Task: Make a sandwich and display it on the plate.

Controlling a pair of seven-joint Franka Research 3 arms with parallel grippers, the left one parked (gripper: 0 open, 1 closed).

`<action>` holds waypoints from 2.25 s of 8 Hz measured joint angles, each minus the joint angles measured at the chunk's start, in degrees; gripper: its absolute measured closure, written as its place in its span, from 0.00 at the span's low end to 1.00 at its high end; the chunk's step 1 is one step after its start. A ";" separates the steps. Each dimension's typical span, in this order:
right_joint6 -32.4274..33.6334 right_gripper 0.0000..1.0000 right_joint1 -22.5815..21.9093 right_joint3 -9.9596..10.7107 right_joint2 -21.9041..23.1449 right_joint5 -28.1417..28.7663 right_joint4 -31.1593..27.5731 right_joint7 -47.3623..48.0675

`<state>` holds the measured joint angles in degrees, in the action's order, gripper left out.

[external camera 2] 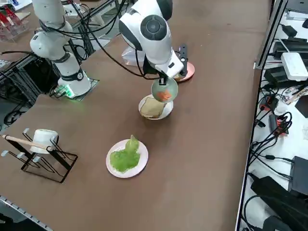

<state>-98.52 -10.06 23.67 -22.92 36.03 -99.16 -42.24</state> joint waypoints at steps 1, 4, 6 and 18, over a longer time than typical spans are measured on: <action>0.00 0.97 -0.20 0.01 0.48 2.08 -2.32 0.02; -0.08 0.97 -0.16 0.11 1.78 7.33 -7.86 0.02; -0.14 0.97 0.07 0.12 1.51 10.82 -9.63 -2.28; 17.36 0.97 12.36 0.36 -8.75 28.21 -11.65 -25.08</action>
<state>-81.16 2.30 24.03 -31.67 64.23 -110.80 -67.32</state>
